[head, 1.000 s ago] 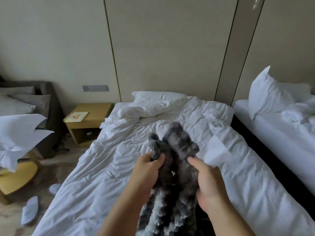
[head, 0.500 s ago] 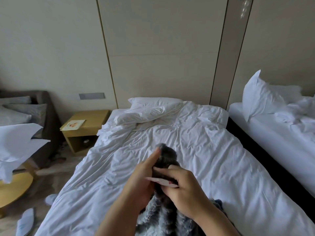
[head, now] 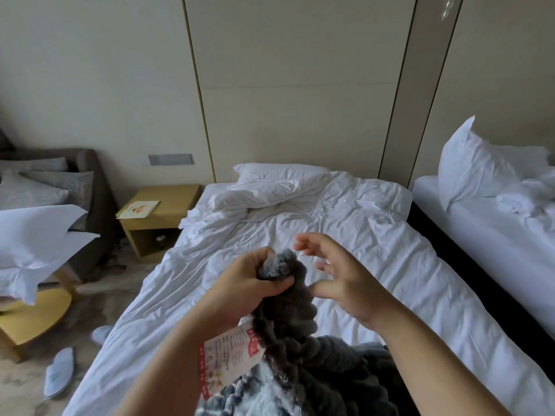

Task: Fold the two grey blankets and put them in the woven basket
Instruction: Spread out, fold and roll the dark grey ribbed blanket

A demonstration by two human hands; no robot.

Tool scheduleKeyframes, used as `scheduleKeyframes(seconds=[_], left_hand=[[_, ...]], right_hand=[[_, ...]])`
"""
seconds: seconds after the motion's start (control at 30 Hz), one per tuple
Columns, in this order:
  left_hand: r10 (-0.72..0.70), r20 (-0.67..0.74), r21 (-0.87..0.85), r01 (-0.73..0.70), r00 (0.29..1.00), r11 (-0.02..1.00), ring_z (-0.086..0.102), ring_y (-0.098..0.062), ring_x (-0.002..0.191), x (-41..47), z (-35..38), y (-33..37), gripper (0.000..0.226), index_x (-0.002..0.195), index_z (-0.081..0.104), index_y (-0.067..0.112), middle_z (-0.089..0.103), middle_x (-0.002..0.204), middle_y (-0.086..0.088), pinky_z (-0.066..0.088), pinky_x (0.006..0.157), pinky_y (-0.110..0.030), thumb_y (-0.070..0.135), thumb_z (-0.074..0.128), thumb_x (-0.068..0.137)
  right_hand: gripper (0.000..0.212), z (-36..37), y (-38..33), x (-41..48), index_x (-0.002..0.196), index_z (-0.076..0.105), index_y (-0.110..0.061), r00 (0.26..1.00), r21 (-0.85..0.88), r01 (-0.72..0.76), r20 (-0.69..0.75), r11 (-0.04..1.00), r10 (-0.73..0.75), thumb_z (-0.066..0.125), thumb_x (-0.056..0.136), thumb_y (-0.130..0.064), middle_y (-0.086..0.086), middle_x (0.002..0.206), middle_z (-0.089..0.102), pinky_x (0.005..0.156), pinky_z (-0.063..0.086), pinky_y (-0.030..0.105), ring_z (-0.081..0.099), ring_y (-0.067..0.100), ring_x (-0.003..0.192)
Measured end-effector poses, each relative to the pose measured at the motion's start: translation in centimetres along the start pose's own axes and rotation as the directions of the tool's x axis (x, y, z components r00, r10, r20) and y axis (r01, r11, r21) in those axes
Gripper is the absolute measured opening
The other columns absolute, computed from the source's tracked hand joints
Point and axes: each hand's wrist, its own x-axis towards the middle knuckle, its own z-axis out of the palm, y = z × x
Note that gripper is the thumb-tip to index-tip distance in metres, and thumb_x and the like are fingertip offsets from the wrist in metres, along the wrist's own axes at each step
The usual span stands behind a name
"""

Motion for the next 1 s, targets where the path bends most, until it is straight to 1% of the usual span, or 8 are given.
scheduleKeyframes(seconds=[0.13,0.43,0.53,0.6,0.7,0.83,0.9,1.0], left_hand=[[0.125,0.115,0.213,-0.147,0.986,0.966,0.064,-0.024,0.081,1.2,-1.8,4.9,0.018,0.093,0.062,0.011,0.067,0.087,-0.013,0.053,0.078,-0.040,0.009,0.069,0.076],[0.374,-0.150,0.210,-0.340,0.915,0.917,0.064,-0.021,0.073,5.7,-10.0,16.2,0.030,0.078,0.054,0.012,0.065,0.078,-0.009,0.054,0.060,-0.023,-0.018,0.052,0.085],[0.421,-0.346,0.281,-0.335,0.838,0.899,0.057,-0.021,0.068,6.7,-13.1,19.6,0.030,0.077,0.053,0.014,0.058,0.073,-0.006,0.054,0.059,-0.030,-0.014,0.056,0.085],[0.426,-0.459,0.311,-0.308,0.780,0.899,0.057,-0.025,0.071,7.3,-15.2,21.4,0.026,0.077,0.055,0.014,0.057,0.074,-0.007,0.052,0.065,-0.037,-0.011,0.059,0.085],[0.419,-0.609,0.283,-0.309,0.674,0.908,0.059,-0.028,0.083,8.1,-17.4,24.0,0.017,0.091,0.058,0.010,0.060,0.083,-0.008,0.053,0.076,-0.042,-0.007,0.058,0.087],[0.442,-0.592,0.104,-0.480,0.674,0.871,0.061,-0.025,0.083,8.0,-16.2,28.7,0.014,0.095,0.061,0.014,0.064,0.086,-0.005,0.053,0.071,-0.034,0.004,0.052,0.095],[0.522,-0.431,0.136,-0.520,0.736,0.844,0.065,-0.020,0.083,7.4,-13.9,30.3,0.008,0.096,0.061,0.022,0.068,0.087,-0.001,0.055,0.069,-0.029,0.027,0.064,0.090],[0.532,-0.122,0.507,-0.408,0.838,0.759,0.062,0.002,0.083,7.1,-10.4,31.5,0.075,0.116,0.055,0.043,0.062,0.098,0.019,0.048,0.066,-0.013,0.065,0.077,0.048]], right_hand=[[0.066,-0.6,-3.1,4.1,0.116,0.055,-0.030,0.909,0.040,-0.014,0.416,0.999,-0.004,0.054,0.067,0.014,-0.016,0.098,0.063,0.078,0.046,0.017,0.058,0.002,0.096],[0.037,-1.9,-6.9,12.0,0.094,0.069,-0.030,0.652,-0.256,-0.133,0.705,0.957,0.279,0.064,0.078,0.003,-0.015,0.096,0.072,0.082,0.052,0.017,0.067,0.003,0.094],[0.033,-4.1,-7.2,13.0,0.086,0.069,-0.031,0.713,-0.437,-0.147,0.575,0.887,0.402,0.062,0.077,0.001,-0.018,0.087,0.070,0.076,0.050,0.011,0.065,0.000,0.088],[0.018,-7.0,-8.4,13.9,0.071,0.067,-0.027,0.850,-0.606,-0.129,0.340,0.785,0.402,0.065,0.075,-0.010,-0.012,0.077,0.067,0.063,0.045,0.010,0.063,0.005,0.077],[0.018,-11.6,-13.3,15.4,0.057,0.057,-0.019,0.980,-0.747,-0.155,-0.200,0.646,0.004,0.071,0.068,-0.024,-0.001,0.064,0.060,0.049,0.037,0.023,0.055,0.017,0.061],[0.018,-13.5,-20.9,16.1,0.065,0.057,-0.019,0.607,-0.707,0.014,-0.556,0.707,-0.568,0.069,0.072,-0.030,-0.011,0.056,0.050,0.044,0.030,0.021,0.043,0.006,0.052],[0.018,-13.3,-23.3,15.9,0.066,0.054,-0.021,0.561,-0.720,0.068,-0.545,0.691,-0.623,0.066,0.077,-0.029,-0.012,0.058,0.048,0.045,0.028,0.020,0.042,0.006,0.053],[0.014,-12.9,-25.2,15.2,0.066,0.052,-0.017,0.612,-0.803,0.049,-0.446,0.594,-0.653,0.057,0.079,-0.021,-0.008,0.058,0.048,0.044,0.026,0.023,0.042,0.017,0.054]])
